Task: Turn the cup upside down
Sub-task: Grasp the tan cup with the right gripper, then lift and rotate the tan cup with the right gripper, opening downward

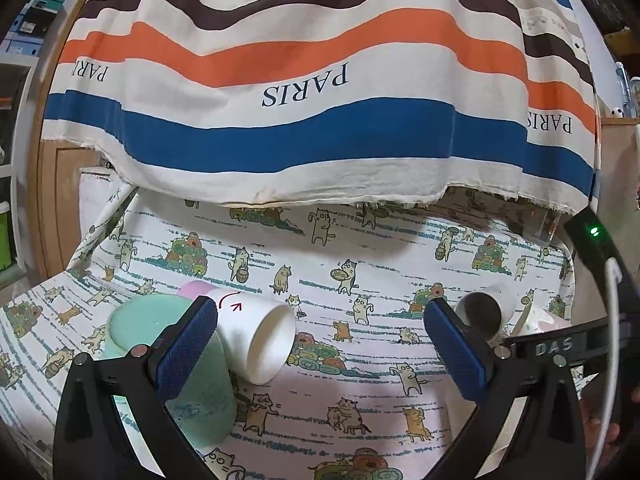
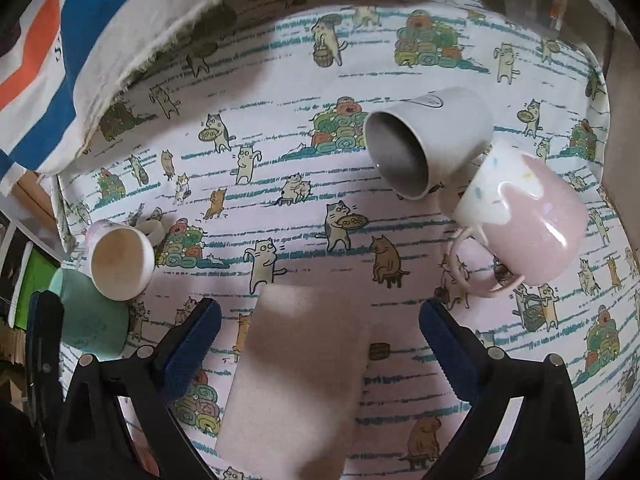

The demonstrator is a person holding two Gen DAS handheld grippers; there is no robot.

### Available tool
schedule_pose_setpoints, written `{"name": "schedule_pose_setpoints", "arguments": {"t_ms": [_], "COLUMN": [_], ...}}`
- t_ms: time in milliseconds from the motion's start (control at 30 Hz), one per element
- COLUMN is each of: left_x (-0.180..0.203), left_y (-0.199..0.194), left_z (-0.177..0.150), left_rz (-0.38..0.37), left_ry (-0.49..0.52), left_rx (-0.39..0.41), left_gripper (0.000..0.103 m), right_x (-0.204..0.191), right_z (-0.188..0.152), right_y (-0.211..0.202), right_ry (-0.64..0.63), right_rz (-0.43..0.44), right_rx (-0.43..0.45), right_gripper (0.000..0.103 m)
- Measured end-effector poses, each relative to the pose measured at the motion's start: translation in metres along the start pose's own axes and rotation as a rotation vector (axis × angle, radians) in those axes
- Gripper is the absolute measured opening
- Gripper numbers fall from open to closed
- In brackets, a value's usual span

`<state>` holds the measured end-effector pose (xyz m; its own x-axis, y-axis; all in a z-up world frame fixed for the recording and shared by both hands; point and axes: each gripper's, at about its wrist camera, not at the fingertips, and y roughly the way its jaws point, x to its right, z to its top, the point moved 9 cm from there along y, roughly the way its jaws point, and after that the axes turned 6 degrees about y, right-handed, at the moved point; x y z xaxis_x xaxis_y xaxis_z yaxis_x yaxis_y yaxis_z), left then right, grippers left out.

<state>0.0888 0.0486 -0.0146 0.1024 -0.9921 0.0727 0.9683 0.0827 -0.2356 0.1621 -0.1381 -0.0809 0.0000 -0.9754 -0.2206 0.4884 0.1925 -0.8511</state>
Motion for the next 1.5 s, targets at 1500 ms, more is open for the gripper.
{"name": "schedule_pose_setpoints", "arguments": {"t_ms": [1500], "left_x": [0.000], "left_y": [-0.007], "left_z": [0.004], "left_rz": [0.046], "left_ry": [0.031], "left_rx": [0.032], "left_gripper": [0.103], "right_x": [-0.031], "right_z": [0.002], "right_y": [-0.082], "right_ry": [-0.288], "right_rz": [-0.001], "right_rx": [0.310], "right_gripper": [0.068]}}
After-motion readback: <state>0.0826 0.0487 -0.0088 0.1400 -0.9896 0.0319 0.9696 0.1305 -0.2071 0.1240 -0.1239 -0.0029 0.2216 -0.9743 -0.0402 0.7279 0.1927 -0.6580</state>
